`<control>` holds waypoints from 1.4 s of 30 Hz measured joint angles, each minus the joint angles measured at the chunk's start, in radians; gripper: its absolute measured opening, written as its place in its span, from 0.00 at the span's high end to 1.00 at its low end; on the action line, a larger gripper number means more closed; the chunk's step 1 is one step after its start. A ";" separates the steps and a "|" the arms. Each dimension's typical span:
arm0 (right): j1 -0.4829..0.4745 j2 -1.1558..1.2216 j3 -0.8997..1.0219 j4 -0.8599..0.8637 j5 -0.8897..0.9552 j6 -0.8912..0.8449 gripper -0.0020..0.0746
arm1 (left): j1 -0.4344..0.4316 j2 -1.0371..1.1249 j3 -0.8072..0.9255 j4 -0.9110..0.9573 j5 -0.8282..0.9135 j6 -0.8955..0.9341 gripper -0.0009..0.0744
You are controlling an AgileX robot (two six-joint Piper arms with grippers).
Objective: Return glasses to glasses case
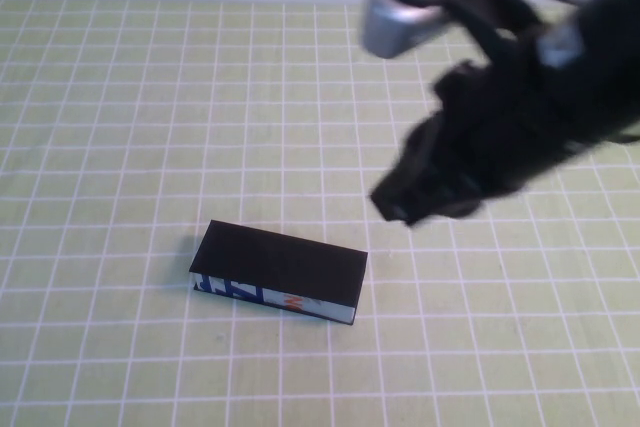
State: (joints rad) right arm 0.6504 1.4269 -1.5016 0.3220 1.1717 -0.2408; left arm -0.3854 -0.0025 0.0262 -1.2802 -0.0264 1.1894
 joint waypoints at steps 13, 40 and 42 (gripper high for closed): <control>0.000 -0.613 0.684 -0.006 -0.525 0.032 0.99 | 0.000 0.000 0.000 0.000 -0.001 0.004 0.99; -0.349 -1.081 1.520 0.062 -1.246 0.006 0.99 | 0.000 0.000 0.000 0.000 -0.007 0.004 0.99; -0.410 -1.173 1.526 0.057 -1.198 -0.004 0.99 | 0.000 0.000 0.000 0.000 -0.007 0.004 0.99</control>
State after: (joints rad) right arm 0.2399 0.2542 0.0240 0.3789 -0.0268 -0.2447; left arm -0.3854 -0.0025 0.0262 -1.2802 -0.0333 1.1934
